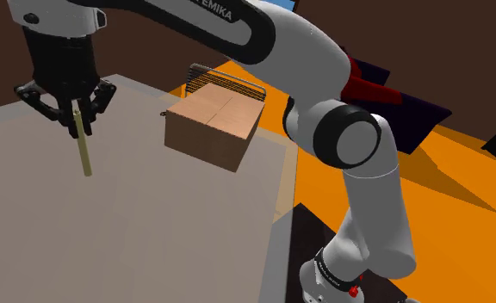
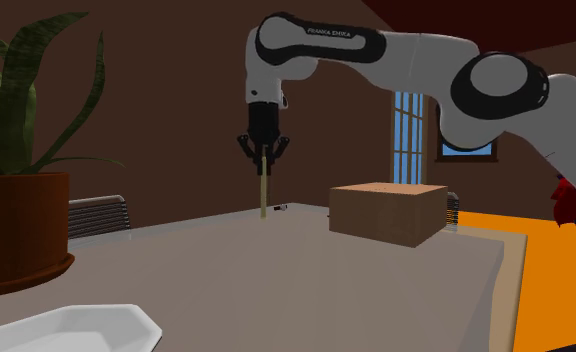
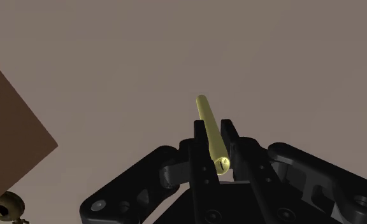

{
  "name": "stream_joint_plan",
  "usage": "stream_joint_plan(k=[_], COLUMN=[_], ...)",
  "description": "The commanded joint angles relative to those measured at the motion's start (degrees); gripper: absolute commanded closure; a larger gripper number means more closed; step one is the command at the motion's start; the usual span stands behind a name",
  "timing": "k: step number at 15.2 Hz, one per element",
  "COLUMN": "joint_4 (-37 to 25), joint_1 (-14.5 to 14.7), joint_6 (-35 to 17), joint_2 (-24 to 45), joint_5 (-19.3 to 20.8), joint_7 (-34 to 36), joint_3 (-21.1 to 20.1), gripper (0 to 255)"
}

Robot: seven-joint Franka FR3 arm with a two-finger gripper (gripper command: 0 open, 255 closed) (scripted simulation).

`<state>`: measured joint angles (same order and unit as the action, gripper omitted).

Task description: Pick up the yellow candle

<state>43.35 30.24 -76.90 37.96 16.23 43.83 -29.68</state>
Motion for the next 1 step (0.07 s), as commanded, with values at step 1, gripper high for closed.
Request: stream_joint_plan(k=[1], joint_4=[-2.1], joint_1=[0.67], joint_6=[1.13], joint_2=[0.93], joint_5=[0.33], joint_7=[-0.15], joint_3=[0.21], gripper=[255])
